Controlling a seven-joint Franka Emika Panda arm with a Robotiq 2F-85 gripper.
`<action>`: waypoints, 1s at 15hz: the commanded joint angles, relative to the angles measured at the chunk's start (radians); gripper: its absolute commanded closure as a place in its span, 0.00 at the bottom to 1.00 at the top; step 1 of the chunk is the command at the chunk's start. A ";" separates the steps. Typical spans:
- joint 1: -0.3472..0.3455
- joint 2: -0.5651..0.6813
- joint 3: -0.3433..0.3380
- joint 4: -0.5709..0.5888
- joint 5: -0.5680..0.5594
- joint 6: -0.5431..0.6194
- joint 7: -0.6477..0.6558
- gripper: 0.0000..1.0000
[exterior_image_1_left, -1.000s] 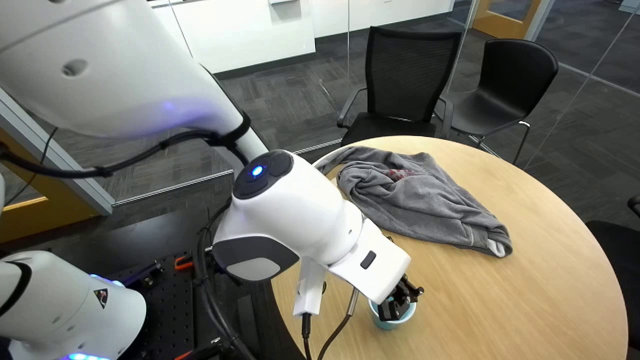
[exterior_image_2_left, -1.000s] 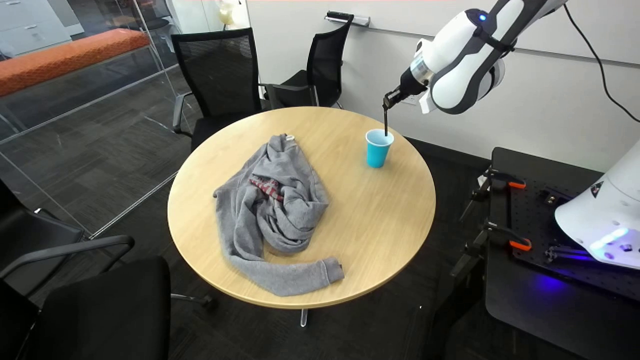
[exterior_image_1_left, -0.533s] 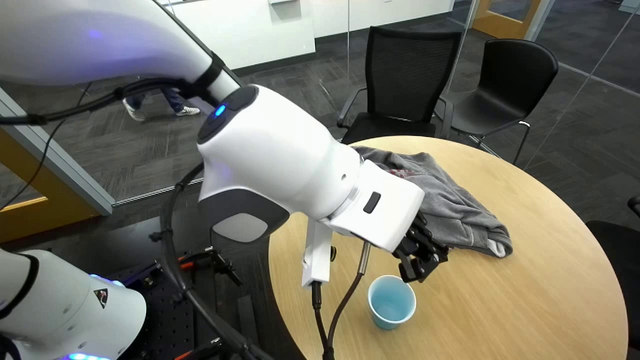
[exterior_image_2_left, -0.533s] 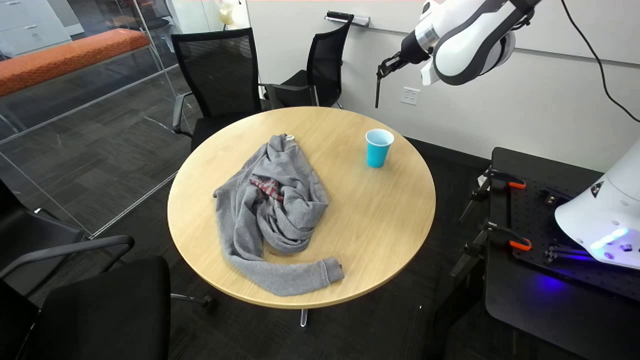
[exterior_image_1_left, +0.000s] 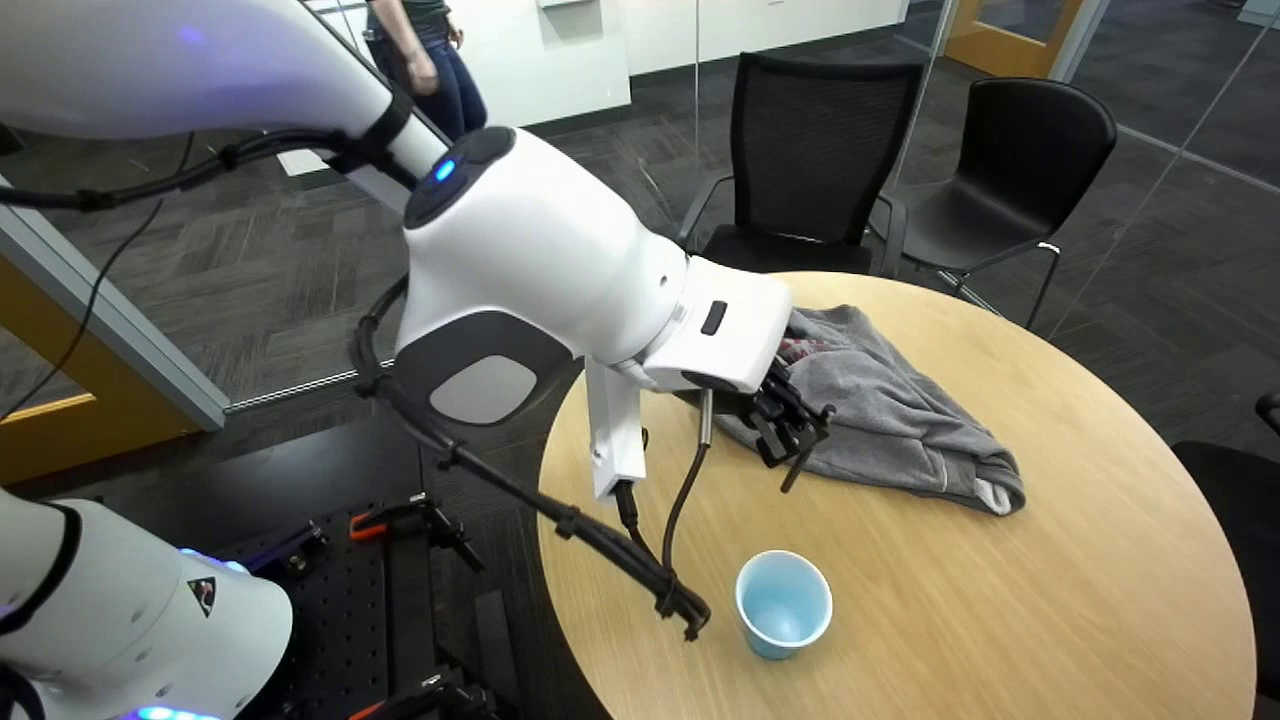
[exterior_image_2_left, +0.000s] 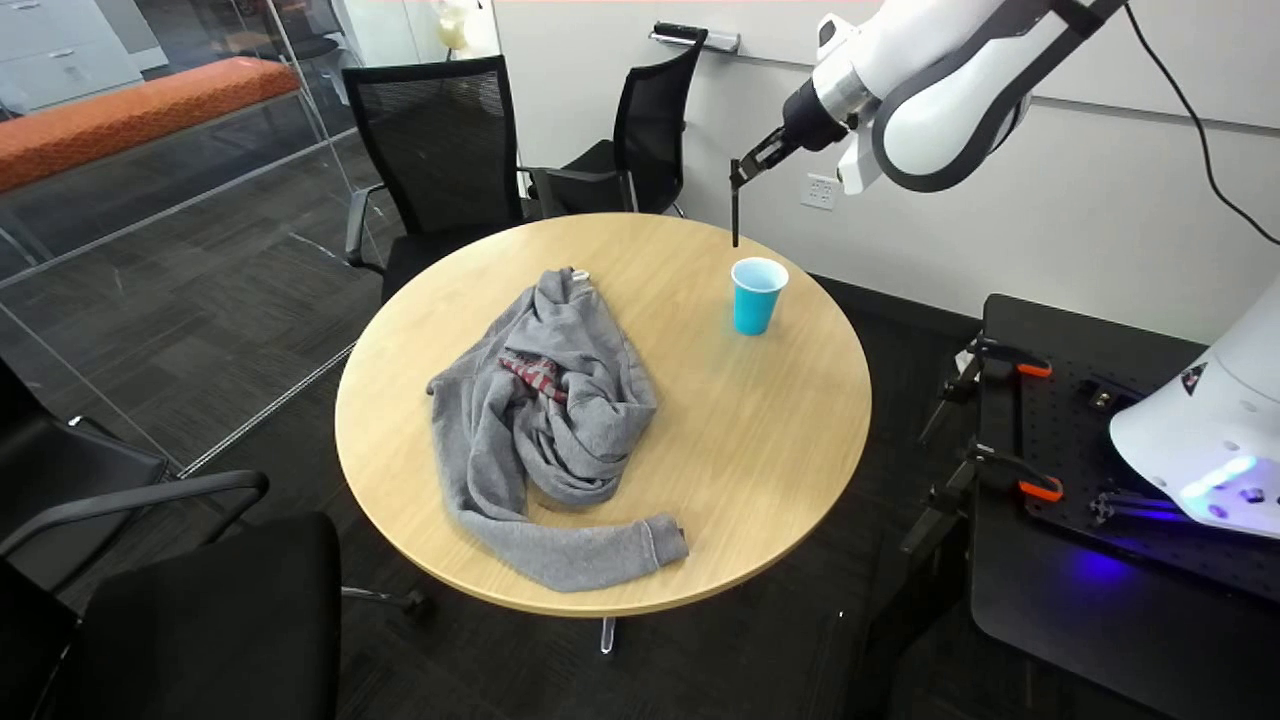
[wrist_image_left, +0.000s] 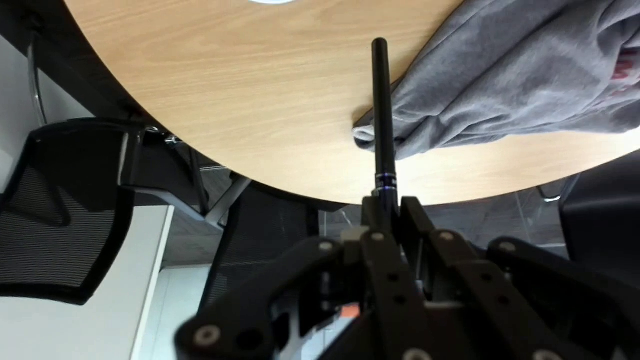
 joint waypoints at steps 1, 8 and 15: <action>0.019 -0.047 0.018 -0.004 -0.057 -0.111 -0.044 0.97; 0.078 -0.018 0.035 0.079 -0.196 -0.398 -0.052 0.97; -0.194 0.041 0.414 0.192 -0.395 -0.624 -0.126 0.97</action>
